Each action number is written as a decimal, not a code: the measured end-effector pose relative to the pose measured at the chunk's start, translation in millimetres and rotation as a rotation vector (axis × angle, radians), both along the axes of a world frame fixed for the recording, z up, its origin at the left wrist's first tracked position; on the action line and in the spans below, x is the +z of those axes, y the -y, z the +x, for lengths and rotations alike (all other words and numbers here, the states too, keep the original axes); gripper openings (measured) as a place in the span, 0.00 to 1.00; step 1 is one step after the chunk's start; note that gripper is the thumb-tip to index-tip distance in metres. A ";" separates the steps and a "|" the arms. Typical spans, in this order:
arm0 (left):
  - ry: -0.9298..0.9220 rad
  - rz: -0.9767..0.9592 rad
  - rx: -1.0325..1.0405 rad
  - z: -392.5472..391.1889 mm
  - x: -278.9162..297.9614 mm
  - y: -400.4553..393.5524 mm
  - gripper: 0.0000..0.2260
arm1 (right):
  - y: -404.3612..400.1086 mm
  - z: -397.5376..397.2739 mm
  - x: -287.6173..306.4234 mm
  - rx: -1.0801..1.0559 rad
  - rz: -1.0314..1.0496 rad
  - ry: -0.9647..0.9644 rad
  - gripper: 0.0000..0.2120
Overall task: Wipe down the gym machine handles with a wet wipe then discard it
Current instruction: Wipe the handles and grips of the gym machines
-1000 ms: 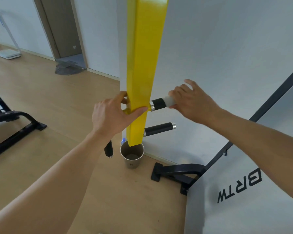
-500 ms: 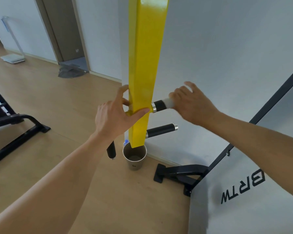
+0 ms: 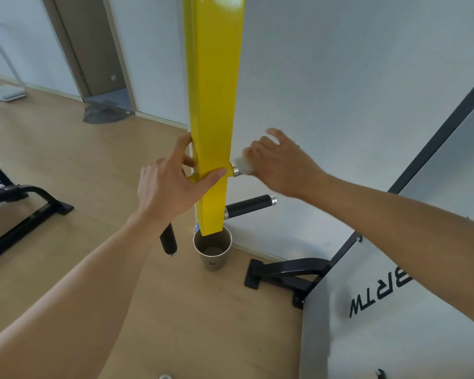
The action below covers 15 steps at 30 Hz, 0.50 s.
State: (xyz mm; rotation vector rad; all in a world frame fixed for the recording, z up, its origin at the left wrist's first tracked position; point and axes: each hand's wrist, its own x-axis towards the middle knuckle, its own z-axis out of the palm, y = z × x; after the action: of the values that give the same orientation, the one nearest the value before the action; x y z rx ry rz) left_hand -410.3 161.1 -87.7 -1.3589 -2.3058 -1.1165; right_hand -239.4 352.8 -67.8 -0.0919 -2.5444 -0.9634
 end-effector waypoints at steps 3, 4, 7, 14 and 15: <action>0.009 0.015 -0.019 4.3 -0.1 -4.0 0.39 | -26.6 31.9 6.7 -0.119 0.003 -0.044 0.20; 0.010 0.014 -0.015 6.4 0.1 -5.8 0.39 | -31.9 39.2 6.2 -0.161 -0.002 -0.040 0.22; -0.010 -0.001 -0.001 9.1 0.4 -7.9 0.39 | -30.1 35.6 4.9 -0.227 -0.038 -0.019 0.15; -0.020 0.015 0.002 5.4 -1.8 -3.5 0.39 | 29.9 -20.0 -6.0 0.011 -0.027 0.095 0.12; -0.017 0.016 0.001 3.9 -2.1 -2.3 0.39 | 29.3 -18.8 -5.4 0.011 -0.028 0.091 0.12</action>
State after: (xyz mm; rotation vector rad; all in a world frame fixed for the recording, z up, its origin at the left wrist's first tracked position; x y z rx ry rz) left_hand -406.4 163.4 -89.8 -1.3561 -2.2802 -1.1163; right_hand -258.2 323.5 -73.2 -0.0427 -2.6385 -0.9477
